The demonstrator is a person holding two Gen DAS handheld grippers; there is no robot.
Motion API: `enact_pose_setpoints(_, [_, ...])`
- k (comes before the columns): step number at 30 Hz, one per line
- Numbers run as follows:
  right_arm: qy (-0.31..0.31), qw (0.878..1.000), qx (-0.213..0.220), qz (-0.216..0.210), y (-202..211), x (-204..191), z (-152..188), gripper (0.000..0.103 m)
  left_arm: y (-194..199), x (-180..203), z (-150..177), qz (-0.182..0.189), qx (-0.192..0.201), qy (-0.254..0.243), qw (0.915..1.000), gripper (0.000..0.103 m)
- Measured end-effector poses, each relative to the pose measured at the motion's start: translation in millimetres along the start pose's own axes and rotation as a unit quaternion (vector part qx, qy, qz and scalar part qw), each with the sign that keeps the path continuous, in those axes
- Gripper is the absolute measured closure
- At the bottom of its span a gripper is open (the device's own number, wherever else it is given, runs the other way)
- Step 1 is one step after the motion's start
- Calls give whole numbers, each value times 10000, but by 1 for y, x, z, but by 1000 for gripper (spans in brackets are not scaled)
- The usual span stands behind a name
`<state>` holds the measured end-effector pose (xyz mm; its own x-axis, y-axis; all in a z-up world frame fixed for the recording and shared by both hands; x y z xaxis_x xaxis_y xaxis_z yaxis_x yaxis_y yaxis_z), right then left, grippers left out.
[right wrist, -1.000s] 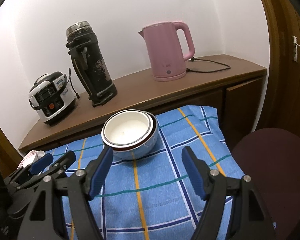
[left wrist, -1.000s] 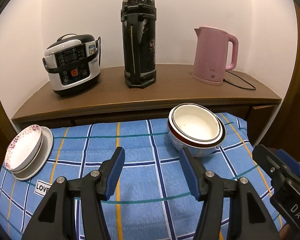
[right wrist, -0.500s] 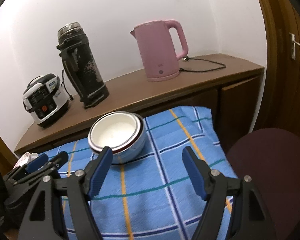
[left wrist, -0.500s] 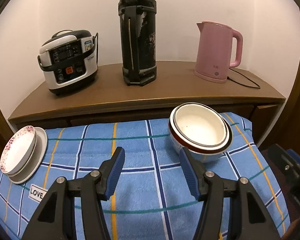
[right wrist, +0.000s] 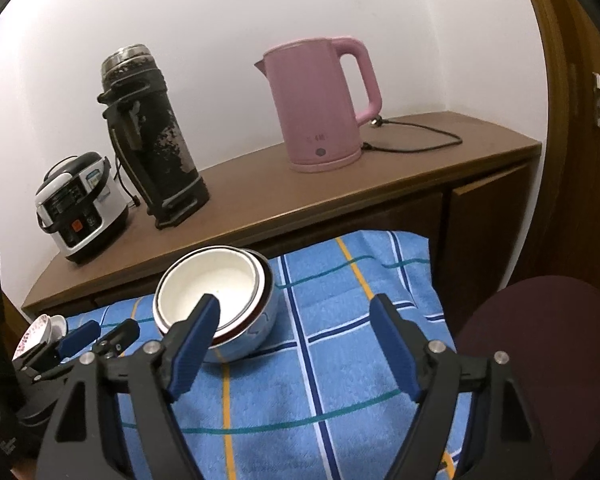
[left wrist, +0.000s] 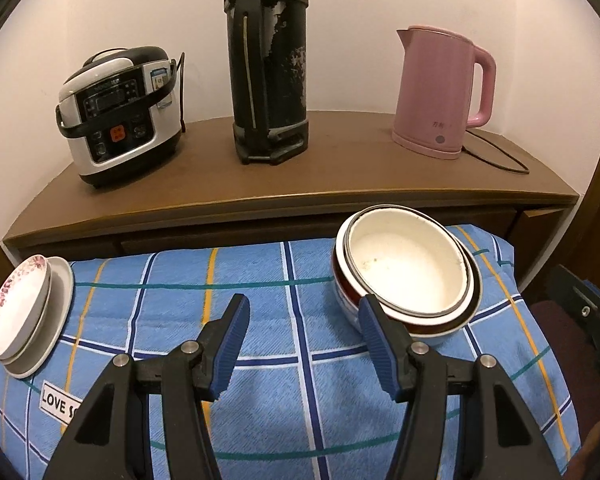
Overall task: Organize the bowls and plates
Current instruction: 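Move both grippers toward the rim of the nested bowls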
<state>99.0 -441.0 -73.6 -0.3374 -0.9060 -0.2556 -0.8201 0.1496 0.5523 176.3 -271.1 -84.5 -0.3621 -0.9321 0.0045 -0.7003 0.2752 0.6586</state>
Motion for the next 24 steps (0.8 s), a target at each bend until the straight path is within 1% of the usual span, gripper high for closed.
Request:
enact_pose_setpoints(7, [-28,10000,-14,31,-6,4,0,24,-5,3,0,5,-36,-6,10000,44])
enact_pose_setpoints(13, [-154,9999,-67,-35,-7,5,1,24,-5,3,-2,-14,-27,10,10000,44])
enact_pose_setpoints(18, [-106,9999,2,-40,-5,1,-1,24,0,5,-11,34,152,-15,9999,44])
enact_pose_setpoints(20, [-111,9999,-4,-96,-7,-1,-3,24,0,8,-16,128,155,14,9998,44])
enact_pose_setpoints(24, [-59,9999,57,-148,-12,-7,-11,24,-3,9,-27,105,198,41,9997,44])
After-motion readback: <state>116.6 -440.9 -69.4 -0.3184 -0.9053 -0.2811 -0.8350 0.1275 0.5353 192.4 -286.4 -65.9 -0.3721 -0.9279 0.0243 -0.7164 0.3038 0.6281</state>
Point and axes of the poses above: each gripper's, at about its wrist camera, not at the fingertips, and y roughly against the way its jaws point, x to its right, z to its underside, the point moved 10 cm from there along -y, roughly the way its jaws point
